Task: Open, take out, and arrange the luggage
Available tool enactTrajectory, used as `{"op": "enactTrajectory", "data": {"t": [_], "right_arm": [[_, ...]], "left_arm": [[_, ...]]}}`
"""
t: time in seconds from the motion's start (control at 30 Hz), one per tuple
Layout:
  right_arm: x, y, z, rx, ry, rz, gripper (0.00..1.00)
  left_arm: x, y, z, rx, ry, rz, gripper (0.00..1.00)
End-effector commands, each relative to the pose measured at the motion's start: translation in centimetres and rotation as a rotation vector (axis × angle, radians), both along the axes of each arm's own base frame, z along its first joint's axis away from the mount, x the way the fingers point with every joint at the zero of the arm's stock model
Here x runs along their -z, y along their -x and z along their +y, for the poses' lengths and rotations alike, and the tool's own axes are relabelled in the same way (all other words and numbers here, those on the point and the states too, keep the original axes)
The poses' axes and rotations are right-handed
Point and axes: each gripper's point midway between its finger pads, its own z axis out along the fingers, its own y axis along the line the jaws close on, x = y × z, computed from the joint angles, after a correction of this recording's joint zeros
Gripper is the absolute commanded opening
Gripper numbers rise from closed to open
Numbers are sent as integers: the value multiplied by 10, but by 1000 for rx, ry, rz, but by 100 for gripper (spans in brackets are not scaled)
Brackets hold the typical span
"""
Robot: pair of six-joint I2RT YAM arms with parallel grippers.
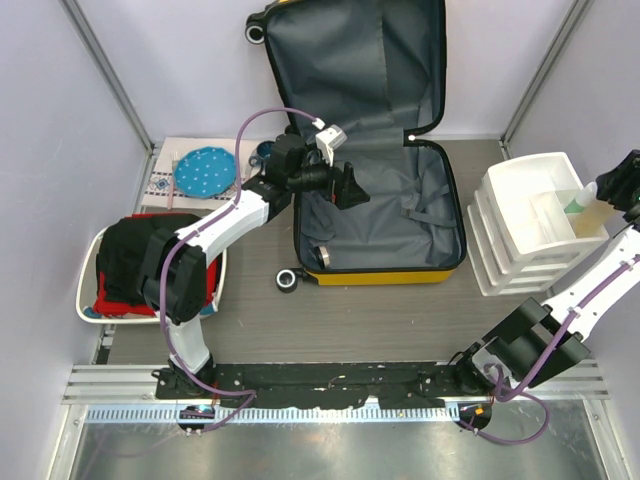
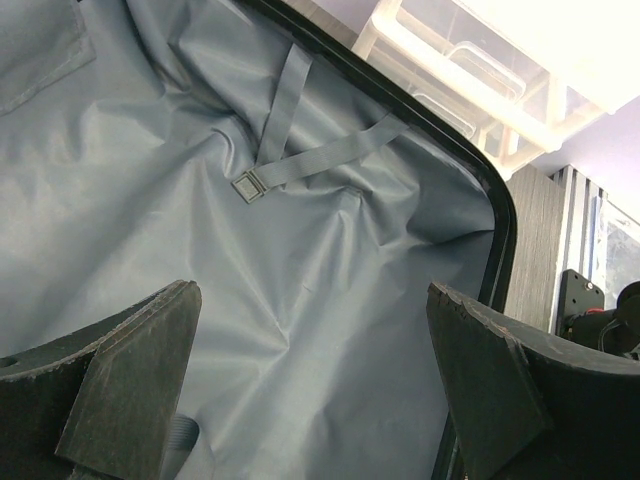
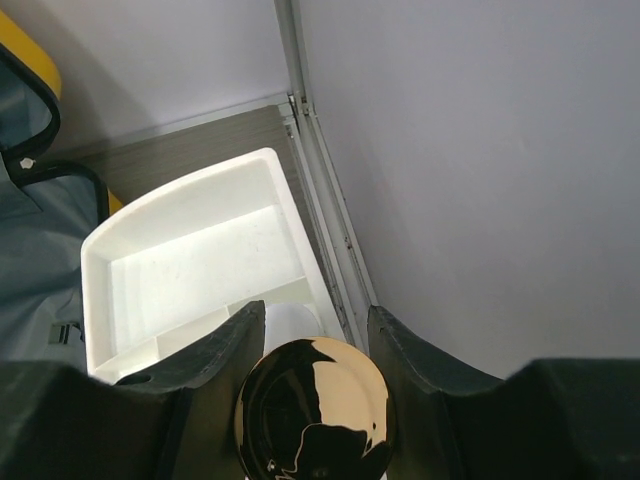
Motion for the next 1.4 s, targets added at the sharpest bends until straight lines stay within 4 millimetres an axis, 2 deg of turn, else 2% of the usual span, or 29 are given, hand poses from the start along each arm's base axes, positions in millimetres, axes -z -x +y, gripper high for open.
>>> {"op": "enactTrajectory", "data": {"t": [0.0, 0.07, 0.1, 0.2, 0.3, 0.37, 0.47, 0.53, 0.57, 0.6, 0.63, 0.67, 0.7, 0.77, 0.8, 0.83, 0.9, 0.93, 1.03, 1.07, 1.1, 1.13, 1.17, 1.2, 1.23, 1.27, 1.3, 1.33, 1.37], "right_arm": [[-43, -7, 11, -39, 159, -106, 22], [-42, -6, 13, -40, 163, -103, 44], [-45, -4, 15, -36, 172, -106, 58], [-53, -1, 23, -47, 178, -112, 74], [-65, 2, 29, -45, 176, -128, 82], [-75, 6, 35, -41, 179, -141, 82], [-104, 12, 46, -48, 221, -197, 83], [-128, 13, 58, -75, 242, -243, 83], [-130, 10, 64, -114, 231, -243, 83], [-144, 4, 83, -169, 251, -261, 83], [-138, 1, 92, -197, 240, -224, 83], [-129, -10, 90, -193, 233, -184, 83], [-132, -22, 119, -278, 247, -184, 82], [-118, -34, 138, -345, 234, -141, 83], [-107, -49, 161, -423, 216, -121, 83], [-98, -55, 175, -470, 214, -93, 83], [-75, -74, 193, -525, 208, -31, 82], [-68, -82, 222, -606, 209, -18, 82], [-30, -101, 258, -733, 201, 57, 82], [-20, -104, 282, -802, 201, 73, 82], [-4, -105, 294, -844, 186, 106, 82], [13, -110, 306, -893, 167, 141, 81], [25, -108, 335, -969, 169, 158, 80], [45, -109, 347, -990, 144, 202, 79], [59, -115, 362, -1009, 131, 227, 77], [69, -113, 386, -1053, 116, 243, 75], [84, -110, 401, -1044, 42, 287, 73], [89, -117, 411, -1026, 26, 278, 73], [106, -117, 424, -1028, -18, 316, 73]], "left_arm": [[-24, 0, 2, -5, 11, -72, 99], [-24, 0, 3, -8, 9, -73, 100], [-25, 0, 4, -11, 9, -74, 100], [-25, 0, 5, -15, 9, -73, 100], [-25, -1, 5, -20, 7, -73, 100], [-25, -1, 5, -20, 5, -73, 100], [-27, -2, 5, -20, 6, -71, 100], [-27, -3, 4, -24, 10, -60, 100], [-25, -4, 5, -27, 7, -45, 99], [-28, -6, 7, -34, 10, -44, 100], [-29, -8, 8, -44, 19, -18, 100], [-25, -11, 9, -52, 15, 7, 100], [-33, -17, 13, -60, 32, 8, 100], [-31, -21, 21, -80, 28, 42, 100], [-32, -23, 24, -85, 27, 39, 100], [-33, -23, 27, -93, 24, 36, 100], [-33, -27, 38, -119, 18, 41, 100], [-34, -28, 42, -134, 16, 42, 99], [-34, -33, 59, -175, 6, 43, 100], [-35, -37, 68, -202, 5, 40, 100], [-30, -37, 74, -216, -5, 42, 100], [-37, -35, 81, -228, -2, 21, 100], [-35, -39, 92, -263, -13, 15, 100], [-27, -37, 98, -278, -29, 26, 100], [-34, -35, 106, -296, -26, 13, 100], [-31, -39, 119, -335, -36, 23, 99], [-27, -40, 127, -364, -45, 34, 100], [-31, -40, 135, -397, -37, 45, 100], [-30, -46, 150, -445, -39, 56, 100]]}}
